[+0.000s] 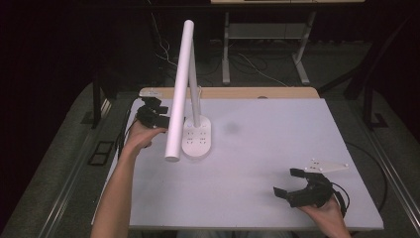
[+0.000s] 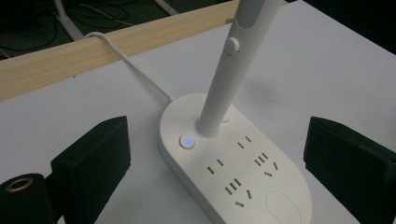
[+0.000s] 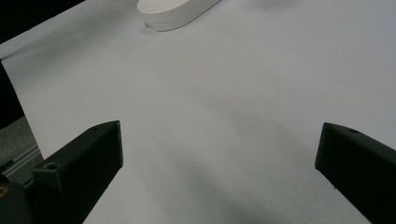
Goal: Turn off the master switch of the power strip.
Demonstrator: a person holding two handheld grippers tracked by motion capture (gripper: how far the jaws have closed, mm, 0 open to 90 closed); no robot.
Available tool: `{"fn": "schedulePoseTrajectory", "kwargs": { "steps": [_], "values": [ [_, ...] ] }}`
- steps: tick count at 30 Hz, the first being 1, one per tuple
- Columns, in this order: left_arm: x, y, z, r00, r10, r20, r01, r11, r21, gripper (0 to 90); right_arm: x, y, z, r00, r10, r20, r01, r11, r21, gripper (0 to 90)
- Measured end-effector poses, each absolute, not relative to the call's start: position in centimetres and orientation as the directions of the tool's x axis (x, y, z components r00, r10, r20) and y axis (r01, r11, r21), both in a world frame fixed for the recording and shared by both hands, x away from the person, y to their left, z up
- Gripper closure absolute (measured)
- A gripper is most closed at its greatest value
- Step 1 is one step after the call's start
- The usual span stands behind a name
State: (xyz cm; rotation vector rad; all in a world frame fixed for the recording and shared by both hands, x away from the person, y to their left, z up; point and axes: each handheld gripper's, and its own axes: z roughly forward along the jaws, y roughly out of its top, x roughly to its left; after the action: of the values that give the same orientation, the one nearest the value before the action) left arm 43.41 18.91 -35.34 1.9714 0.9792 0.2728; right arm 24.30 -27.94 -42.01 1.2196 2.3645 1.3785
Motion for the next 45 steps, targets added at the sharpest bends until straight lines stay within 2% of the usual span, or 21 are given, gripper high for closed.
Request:
{"fn": "schedulePoseTrajectory", "kwargs": {
  "steps": [11,26,28,36,39,41,42,44,45],
  "values": [
    [44.3,18.7,-36.5,0.649,0.736,-0.191,0.544,-0.275,0.793,9.0,24.3,-28.0,-42.0,-0.662,0.704,0.256,0.569,0.250,0.784,0.2],
    [45.7,18.1,-37.7,0.610,0.760,-0.227,0.595,-0.249,0.765,19.5,24.4,-28.1,-42.2,-0.663,0.703,0.256,0.573,0.256,0.779,0.2],
    [46.2,18.1,-37.8,0.629,0.747,-0.216,0.589,-0.277,0.759,20.3,24.4,-28.0,-42.2,-0.663,0.703,0.257,0.573,0.256,0.778,0.1],
    [47.0,18.3,-38.4,0.609,0.752,-0.254,0.618,-0.248,0.746,29.1,24.4,-28.1,-42.2,-0.662,0.705,0.257,0.574,0.256,0.778,0.2],
    [47.2,18.3,-38.7,0.597,0.760,-0.259,0.622,-0.234,0.747,37.0,24.4,-28.1,-42.2,-0.661,0.705,0.257,0.575,0.256,0.777,0.2],
    [47.3,18.3,-38.8,0.595,0.758,-0.267,0.622,-0.224,0.751,38.8,24.4,-28.1,-42.2,-0.661,0.705,0.257,0.575,0.256,0.777,0.2],
    [47.3,18.2,-38.9,0.591,0.761,-0.268,0.622,-0.217,0.753,43.0,24.4,-28.1,-42.2,-0.661,0.705,0.257,0.575,0.257,0.777,0.1],
    [47.3,18.1,-39.0,0.590,0.760,-0.271,0.620,-0.213,0.755,44.4,24.4,-28.1,-42.2,-0.662,0.704,0.257,0.576,0.258,0.776,0.2],
    [47.3,18.0,-39.0,0.593,0.758,-0.273,0.619,-0.212,0.756,48.9,24.4,-28.0,-42.2,-0.662,0.704,0.257,0.576,0.258,0.776,0.2]
  ]
}}
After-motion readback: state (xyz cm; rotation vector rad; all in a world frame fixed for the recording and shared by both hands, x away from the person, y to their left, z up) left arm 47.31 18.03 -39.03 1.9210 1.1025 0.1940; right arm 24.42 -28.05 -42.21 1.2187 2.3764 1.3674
